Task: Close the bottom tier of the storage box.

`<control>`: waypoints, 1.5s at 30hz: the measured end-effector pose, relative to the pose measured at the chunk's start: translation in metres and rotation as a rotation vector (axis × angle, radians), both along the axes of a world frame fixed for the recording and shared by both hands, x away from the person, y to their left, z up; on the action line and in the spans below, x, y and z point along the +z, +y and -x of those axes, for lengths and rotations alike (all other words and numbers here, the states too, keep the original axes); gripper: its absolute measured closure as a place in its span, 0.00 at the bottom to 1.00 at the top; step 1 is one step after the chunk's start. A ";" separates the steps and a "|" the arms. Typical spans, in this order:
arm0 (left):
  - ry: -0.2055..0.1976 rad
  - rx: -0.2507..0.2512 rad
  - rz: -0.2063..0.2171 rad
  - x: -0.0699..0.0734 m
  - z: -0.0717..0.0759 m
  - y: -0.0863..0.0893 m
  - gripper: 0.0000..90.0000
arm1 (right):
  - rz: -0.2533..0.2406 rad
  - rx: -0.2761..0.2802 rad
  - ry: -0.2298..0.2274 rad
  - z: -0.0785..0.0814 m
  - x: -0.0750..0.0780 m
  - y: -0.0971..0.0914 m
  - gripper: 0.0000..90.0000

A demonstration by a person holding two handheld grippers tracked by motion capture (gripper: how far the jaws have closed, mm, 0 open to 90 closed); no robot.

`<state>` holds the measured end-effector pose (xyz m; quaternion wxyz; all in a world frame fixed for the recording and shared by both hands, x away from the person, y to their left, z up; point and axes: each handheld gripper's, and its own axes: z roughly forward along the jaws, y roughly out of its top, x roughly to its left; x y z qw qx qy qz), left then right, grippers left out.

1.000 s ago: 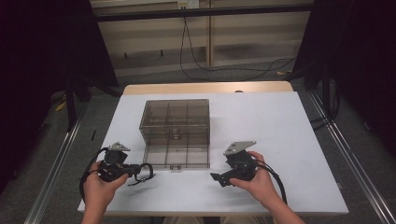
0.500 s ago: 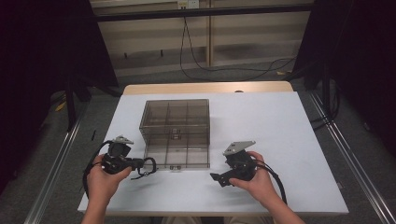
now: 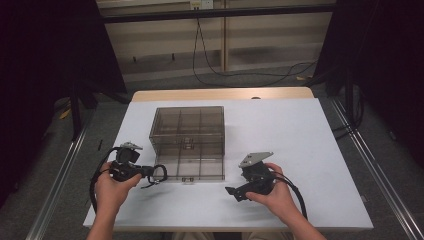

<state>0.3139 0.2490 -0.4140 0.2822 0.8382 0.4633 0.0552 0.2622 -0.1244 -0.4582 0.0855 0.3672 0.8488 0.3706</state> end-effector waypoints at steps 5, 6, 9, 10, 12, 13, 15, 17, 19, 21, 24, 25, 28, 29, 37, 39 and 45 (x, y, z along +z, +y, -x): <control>-0.004 0.010 -0.005 -0.001 -0.003 -0.001 0.93 | 0.012 -0.004 0.003 0.000 -0.001 0.001 0.10; -0.006 0.015 0.000 -0.002 -0.004 -0.001 0.93 | 0.014 -0.004 0.006 0.000 -0.001 0.001 0.10; -0.004 0.014 -0.006 -0.001 -0.005 0.000 0.93 | 0.016 -0.001 0.009 0.000 -0.001 0.002 0.10; -0.007 0.017 -0.013 -0.001 -0.006 -0.001 0.93 | 0.013 0.001 0.011 0.000 -0.002 0.002 0.10; -0.007 0.023 -0.005 0.000 -0.007 -0.002 0.93 | 0.016 0.004 0.010 0.000 -0.002 0.002 0.10; -0.007 0.017 -0.012 0.002 -0.007 -0.002 0.93 | 0.017 0.004 0.011 0.000 -0.002 0.002 0.10; -0.010 0.022 -0.013 0.003 -0.009 -0.003 0.93 | 0.015 0.005 0.011 0.001 -0.002 0.002 0.10; -0.013 0.034 -0.011 0.005 -0.010 -0.004 0.93 | 0.012 0.007 0.007 0.001 -0.002 0.002 0.10; -0.013 0.022 -0.013 0.005 -0.012 -0.005 0.93 | 0.014 0.010 0.003 0.001 -0.001 0.002 0.10; -0.014 0.024 -0.014 0.005 -0.013 -0.006 0.93 | 0.015 0.007 0.005 0.001 -0.001 0.002 0.10; -0.013 0.023 -0.020 0.004 -0.014 -0.007 0.93 | 0.018 0.003 0.007 0.002 -0.001 0.002 0.10; -0.016 0.029 -0.018 0.003 -0.015 -0.007 0.93 | 0.017 0.003 0.007 0.002 -0.001 0.002 0.10; -0.010 0.030 -0.018 0.003 -0.017 -0.008 0.93 | 0.015 0.003 0.008 0.002 -0.001 0.002 0.10; -0.009 0.030 -0.017 0.003 -0.017 -0.008 0.93 | 0.015 0.005 0.007 0.002 -0.001 0.002 0.10; -0.017 0.026 -0.036 0.004 -0.022 -0.012 0.93 | 0.015 0.009 0.009 0.002 -0.001 0.002 0.10; -0.019 0.036 -0.027 0.005 -0.023 -0.014 0.93 | 0.017 0.009 0.010 0.002 -0.002 0.002 0.10; -0.017 0.026 -0.043 0.004 -0.027 -0.016 0.93 | 0.016 0.011 0.011 0.002 -0.002 0.003 0.10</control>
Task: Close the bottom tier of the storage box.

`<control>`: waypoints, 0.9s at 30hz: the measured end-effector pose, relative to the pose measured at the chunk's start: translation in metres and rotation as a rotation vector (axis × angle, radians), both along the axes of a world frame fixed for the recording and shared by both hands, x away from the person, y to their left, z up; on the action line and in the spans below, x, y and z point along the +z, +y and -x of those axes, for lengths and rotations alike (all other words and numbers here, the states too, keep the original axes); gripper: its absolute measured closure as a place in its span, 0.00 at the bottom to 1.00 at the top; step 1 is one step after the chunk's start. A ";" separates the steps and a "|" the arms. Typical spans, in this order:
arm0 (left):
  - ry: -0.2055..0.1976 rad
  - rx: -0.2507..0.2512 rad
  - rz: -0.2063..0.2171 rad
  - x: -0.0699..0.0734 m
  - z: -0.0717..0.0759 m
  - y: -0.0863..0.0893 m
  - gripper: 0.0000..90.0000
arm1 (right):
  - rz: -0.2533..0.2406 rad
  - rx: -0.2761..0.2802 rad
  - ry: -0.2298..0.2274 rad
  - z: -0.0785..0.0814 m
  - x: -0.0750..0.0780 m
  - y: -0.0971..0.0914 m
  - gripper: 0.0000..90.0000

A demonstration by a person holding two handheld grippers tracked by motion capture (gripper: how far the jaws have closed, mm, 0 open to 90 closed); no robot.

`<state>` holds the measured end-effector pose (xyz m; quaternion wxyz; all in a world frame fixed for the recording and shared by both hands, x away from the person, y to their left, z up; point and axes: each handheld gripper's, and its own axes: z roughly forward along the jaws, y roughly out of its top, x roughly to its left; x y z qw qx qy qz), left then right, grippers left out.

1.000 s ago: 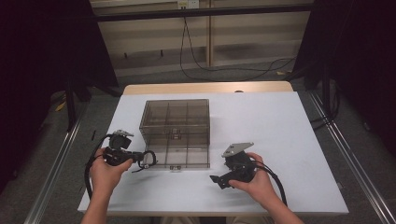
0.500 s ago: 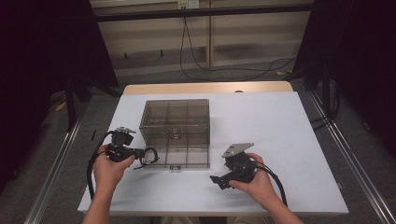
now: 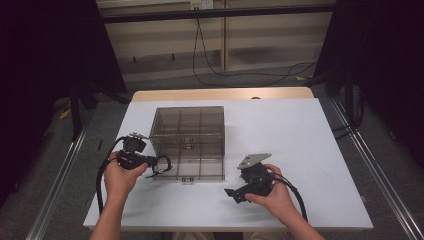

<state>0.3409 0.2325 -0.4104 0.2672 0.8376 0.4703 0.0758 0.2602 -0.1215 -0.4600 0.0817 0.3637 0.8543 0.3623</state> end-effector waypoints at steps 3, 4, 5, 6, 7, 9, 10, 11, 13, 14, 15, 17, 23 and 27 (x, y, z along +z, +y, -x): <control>-0.001 0.003 -0.001 -0.001 -0.002 -0.001 0.93 | 0.000 -0.001 -0.001 0.000 0.000 0.000 0.10; -0.003 0.014 0.004 -0.001 -0.002 -0.002 0.93 | 0.000 -0.001 -0.001 0.000 0.000 0.000 0.10; -0.005 0.012 -0.001 -0.002 -0.003 -0.002 0.93 | 0.000 -0.001 -0.002 0.000 0.000 0.000 0.10; -0.005 0.016 0.003 -0.002 -0.003 -0.002 0.93 | 0.000 0.000 -0.002 0.001 0.000 0.000 0.10; -0.006 0.016 -0.001 -0.002 -0.004 -0.003 0.93 | 0.000 -0.002 -0.003 0.001 0.000 0.001 0.10; -0.007 0.017 -0.007 -0.003 -0.005 -0.003 0.93 | 0.001 -0.001 -0.004 0.001 0.000 0.001 0.10; -0.006 0.013 -0.009 -0.003 -0.005 -0.003 0.93 | 0.001 0.000 -0.003 0.001 0.000 0.001 0.10; -0.006 0.015 -0.009 -0.003 -0.005 -0.003 0.93 | 0.001 0.000 -0.004 0.001 0.000 0.001 0.10; -0.007 0.013 -0.012 -0.004 -0.006 -0.004 0.93 | 0.008 -0.001 0.001 0.001 0.000 0.002 0.10; -0.007 0.015 -0.016 -0.005 -0.007 -0.004 0.93 | 0.009 0.001 0.000 0.001 0.000 0.002 0.10; -0.008 0.018 -0.015 -0.005 -0.007 -0.005 0.93 | 0.009 0.000 0.001 0.001 0.000 0.002 0.10; -0.002 0.006 -0.026 -0.006 -0.008 -0.005 0.93 | 0.006 -0.001 0.000 0.001 0.000 0.002 0.10; -0.018 0.025 -0.028 -0.008 -0.009 -0.007 0.93 | 0.010 0.001 -0.001 0.001 -0.001 0.001 0.09; -0.013 0.024 -0.038 -0.011 -0.011 -0.009 0.93 | 0.011 0.003 0.003 0.001 -0.001 0.002 0.09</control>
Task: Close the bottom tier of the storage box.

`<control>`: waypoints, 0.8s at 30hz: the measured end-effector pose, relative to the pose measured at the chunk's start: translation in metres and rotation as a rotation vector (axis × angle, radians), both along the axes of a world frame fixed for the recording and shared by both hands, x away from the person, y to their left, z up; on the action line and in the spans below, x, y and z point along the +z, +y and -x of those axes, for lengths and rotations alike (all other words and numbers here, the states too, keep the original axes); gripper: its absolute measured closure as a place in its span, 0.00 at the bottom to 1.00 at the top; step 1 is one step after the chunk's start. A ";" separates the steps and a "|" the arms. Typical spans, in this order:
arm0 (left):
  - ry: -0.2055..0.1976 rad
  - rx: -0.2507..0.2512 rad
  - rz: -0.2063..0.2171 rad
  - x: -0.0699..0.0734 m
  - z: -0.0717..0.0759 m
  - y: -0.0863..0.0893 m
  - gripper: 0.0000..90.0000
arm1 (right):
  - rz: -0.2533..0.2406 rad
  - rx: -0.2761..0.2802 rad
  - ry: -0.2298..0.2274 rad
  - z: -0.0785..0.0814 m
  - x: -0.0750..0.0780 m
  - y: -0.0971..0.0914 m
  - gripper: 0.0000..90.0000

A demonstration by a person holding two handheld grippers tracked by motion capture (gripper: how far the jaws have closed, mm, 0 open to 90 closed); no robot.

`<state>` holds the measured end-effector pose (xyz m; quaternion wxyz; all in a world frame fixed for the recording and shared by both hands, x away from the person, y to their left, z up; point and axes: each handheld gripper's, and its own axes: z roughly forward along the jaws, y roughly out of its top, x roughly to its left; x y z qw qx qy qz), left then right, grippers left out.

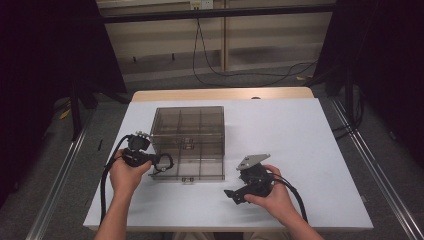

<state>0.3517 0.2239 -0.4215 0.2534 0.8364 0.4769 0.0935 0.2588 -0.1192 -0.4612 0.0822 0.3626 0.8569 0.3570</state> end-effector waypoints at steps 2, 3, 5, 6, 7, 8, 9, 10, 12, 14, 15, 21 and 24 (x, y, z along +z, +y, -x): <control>0.005 -0.012 -0.015 -0.001 -0.001 0.001 0.92 | 0.000 0.001 0.000 0.000 0.000 0.000 0.09; 0.004 -0.006 -0.010 -0.001 -0.001 0.000 0.92 | -0.001 0.001 0.001 0.000 0.000 0.000 0.09; 0.001 -0.002 -0.007 -0.003 -0.002 -0.002 0.92 | -0.006 0.001 -0.003 0.000 0.001 0.000 0.09; 0.002 -0.003 -0.004 -0.004 -0.002 -0.003 0.92 | -0.005 -0.001 -0.001 0.000 0.001 -0.001 0.09; 0.001 -0.002 -0.009 -0.004 -0.002 -0.004 0.92 | -0.010 -0.001 -0.002 0.000 0.001 -0.001 0.09; 0.004 -0.007 -0.009 -0.005 -0.003 -0.004 0.92 | -0.011 -0.002 -0.003 0.000 0.001 -0.001 0.09; 0.008 -0.011 -0.014 -0.005 -0.003 -0.005 0.92 | -0.014 -0.002 -0.003 -0.001 0.001 -0.001 0.09; 0.006 -0.005 -0.013 -0.006 -0.003 -0.006 0.92 | -0.015 -0.003 -0.003 0.000 0.001 -0.002 0.09; 0.007 -0.004 -0.015 -0.008 -0.003 -0.007 0.92 | -0.016 -0.003 -0.004 -0.001 0.001 -0.002 0.09; 0.015 -0.021 -0.029 -0.008 -0.003 -0.008 0.91 | -0.013 0.001 -0.003 -0.001 0.001 -0.002 0.09; 0.008 -0.011 -0.023 -0.009 -0.003 -0.009 0.91 | -0.006 0.000 -0.004 -0.001 0.001 -0.002 0.09; 0.014 -0.018 -0.029 -0.011 -0.004 -0.010 0.91 | -0.009 -0.004 -0.003 -0.001 0.001 -0.002 0.09; 0.013 -0.015 -0.030 -0.011 -0.004 -0.009 0.91 | -0.016 -0.003 -0.003 -0.001 0.001 -0.002 0.09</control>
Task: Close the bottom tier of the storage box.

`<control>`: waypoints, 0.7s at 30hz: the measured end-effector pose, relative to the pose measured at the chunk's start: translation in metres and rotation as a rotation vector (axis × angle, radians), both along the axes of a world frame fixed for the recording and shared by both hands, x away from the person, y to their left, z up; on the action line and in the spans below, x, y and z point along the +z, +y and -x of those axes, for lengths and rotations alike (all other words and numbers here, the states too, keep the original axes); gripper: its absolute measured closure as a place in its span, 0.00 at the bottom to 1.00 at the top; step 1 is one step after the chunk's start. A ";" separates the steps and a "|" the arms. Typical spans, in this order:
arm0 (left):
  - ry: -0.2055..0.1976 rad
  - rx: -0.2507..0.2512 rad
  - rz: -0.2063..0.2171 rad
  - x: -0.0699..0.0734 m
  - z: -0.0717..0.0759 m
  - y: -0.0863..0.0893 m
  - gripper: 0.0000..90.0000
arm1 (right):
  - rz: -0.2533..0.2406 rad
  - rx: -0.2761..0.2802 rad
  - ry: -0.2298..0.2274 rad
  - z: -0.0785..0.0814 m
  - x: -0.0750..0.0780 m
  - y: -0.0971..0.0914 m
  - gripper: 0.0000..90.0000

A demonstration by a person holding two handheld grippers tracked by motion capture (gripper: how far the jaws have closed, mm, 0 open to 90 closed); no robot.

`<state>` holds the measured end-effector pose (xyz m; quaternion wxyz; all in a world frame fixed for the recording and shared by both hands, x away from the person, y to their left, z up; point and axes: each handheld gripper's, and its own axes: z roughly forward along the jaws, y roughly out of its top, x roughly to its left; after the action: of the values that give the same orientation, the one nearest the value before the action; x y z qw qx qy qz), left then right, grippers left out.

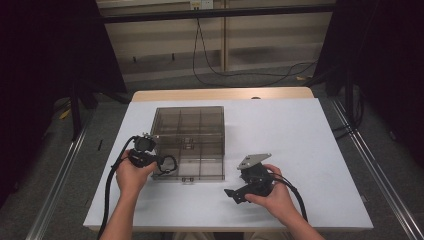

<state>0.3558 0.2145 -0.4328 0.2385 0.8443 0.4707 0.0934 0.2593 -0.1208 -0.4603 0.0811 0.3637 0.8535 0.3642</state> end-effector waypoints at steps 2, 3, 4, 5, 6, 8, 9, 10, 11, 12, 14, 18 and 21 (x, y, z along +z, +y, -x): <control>0.002 0.001 0.001 -0.001 0.000 0.000 0.91 | 0.004 0.000 0.000 0.000 0.000 0.000 0.09; 0.002 0.001 -0.001 -0.001 0.000 -0.001 0.91 | 0.007 0.000 0.001 0.000 0.000 0.000 0.09; -0.002 0.014 0.009 -0.002 0.000 -0.002 0.91 | 0.007 0.000 0.002 0.000 0.000 0.000 0.09; -0.005 0.016 0.010 -0.002 0.000 -0.002 0.91 | 0.007 0.001 0.001 0.000 0.000 0.000 0.09; -0.004 0.016 0.009 -0.003 0.000 -0.002 0.91 | 0.007 0.000 0.001 0.000 0.000 0.000 0.09; -0.002 0.007 0.002 -0.004 0.000 -0.002 0.91 | 0.003 0.003 0.002 0.000 0.000 0.000 0.09; -0.002 0.007 0.000 -0.004 0.000 -0.002 0.91 | 0.005 0.001 0.001 0.000 0.000 0.000 0.09; -0.002 0.009 0.001 -0.004 0.000 -0.002 0.91 | 0.007 0.000 0.001 0.000 0.000 0.000 0.09; -0.003 0.015 0.006 -0.005 0.000 -0.002 0.91 | 0.007 0.000 0.000 0.000 0.000 0.000 0.09; -0.004 0.012 0.002 -0.005 0.000 -0.001 0.91 | 0.000 0.001 0.000 0.000 0.000 0.000 0.09; -0.007 0.032 0.012 -0.006 0.001 -0.003 0.90 | 0.000 0.001 0.001 0.000 0.000 0.000 0.09; -0.003 0.013 -0.006 -0.007 0.001 -0.003 0.90 | 0.002 0.003 0.003 0.001 0.000 0.000 0.09; -0.001 0.019 -0.001 -0.007 0.001 -0.004 0.90 | 0.004 0.008 0.001 0.001 0.000 0.001 0.09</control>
<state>0.3551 0.2108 -0.4402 0.2376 0.8398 0.4787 0.0962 0.2584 -0.1198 -0.4604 0.0801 0.3603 0.8557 0.3628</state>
